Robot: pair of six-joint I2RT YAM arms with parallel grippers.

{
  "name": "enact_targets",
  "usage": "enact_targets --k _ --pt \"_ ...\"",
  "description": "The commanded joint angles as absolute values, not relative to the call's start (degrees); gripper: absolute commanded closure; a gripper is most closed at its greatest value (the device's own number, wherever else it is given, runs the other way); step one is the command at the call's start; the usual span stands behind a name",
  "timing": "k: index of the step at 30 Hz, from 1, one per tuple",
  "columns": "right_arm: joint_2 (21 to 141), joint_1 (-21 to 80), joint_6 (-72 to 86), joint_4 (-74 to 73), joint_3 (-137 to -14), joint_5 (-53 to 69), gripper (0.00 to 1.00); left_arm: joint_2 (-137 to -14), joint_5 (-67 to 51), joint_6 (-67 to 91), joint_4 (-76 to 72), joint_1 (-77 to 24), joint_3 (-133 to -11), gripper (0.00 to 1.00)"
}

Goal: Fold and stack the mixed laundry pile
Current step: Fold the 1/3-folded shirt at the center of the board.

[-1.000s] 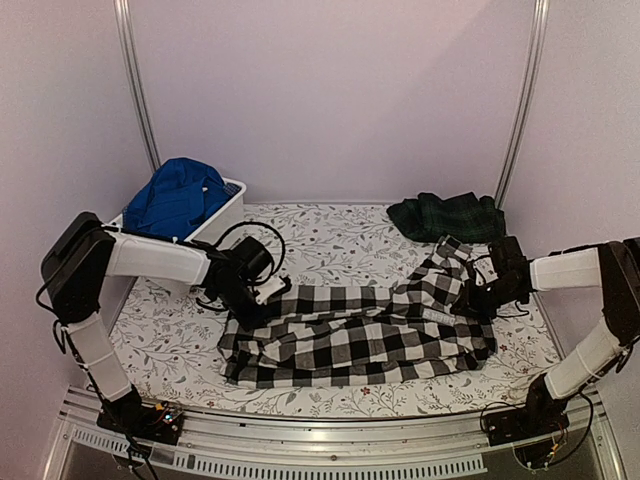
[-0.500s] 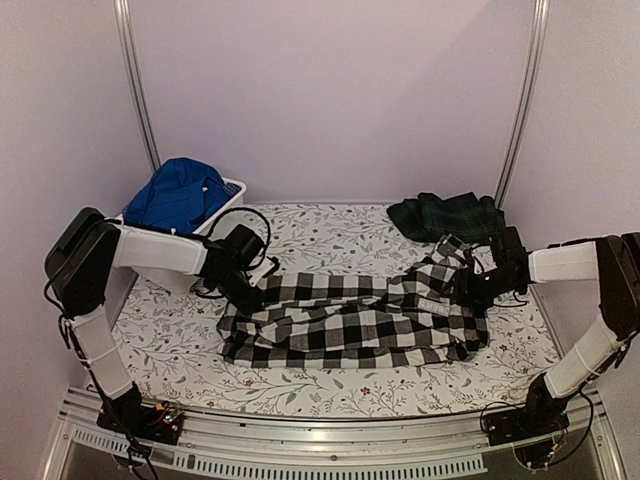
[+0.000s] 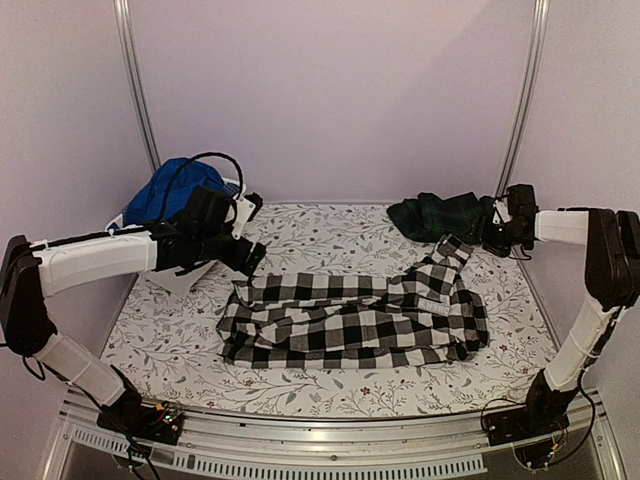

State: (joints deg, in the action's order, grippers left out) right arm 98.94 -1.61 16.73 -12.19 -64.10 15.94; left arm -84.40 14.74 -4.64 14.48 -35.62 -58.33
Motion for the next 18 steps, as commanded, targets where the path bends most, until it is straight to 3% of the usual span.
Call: enact_targets --k 1,8,12,15,18 --pt "106.52 -1.85 14.54 -11.14 -68.01 12.26 0.30 -81.05 14.65 -3.98 5.68 -35.53 -57.19 0.00" --pt "116.22 -2.49 12.42 -10.21 -72.98 10.94 0.31 -79.93 14.88 -2.22 1.07 -35.20 -55.98 0.00" --pt "120.99 -3.24 11.73 -11.05 -77.98 15.71 0.39 -79.45 23.00 3.08 -2.63 -34.94 -55.40 0.00" --pt "123.23 -3.42 10.91 -11.91 -80.69 18.65 0.52 -77.50 23.23 4.23 -5.88 -34.76 -53.60 0.00" --pt "123.29 -3.49 9.93 -11.99 -80.48 22.85 0.79 -75.99 21.00 4.07 -7.16 -34.23 -52.94 0.00"
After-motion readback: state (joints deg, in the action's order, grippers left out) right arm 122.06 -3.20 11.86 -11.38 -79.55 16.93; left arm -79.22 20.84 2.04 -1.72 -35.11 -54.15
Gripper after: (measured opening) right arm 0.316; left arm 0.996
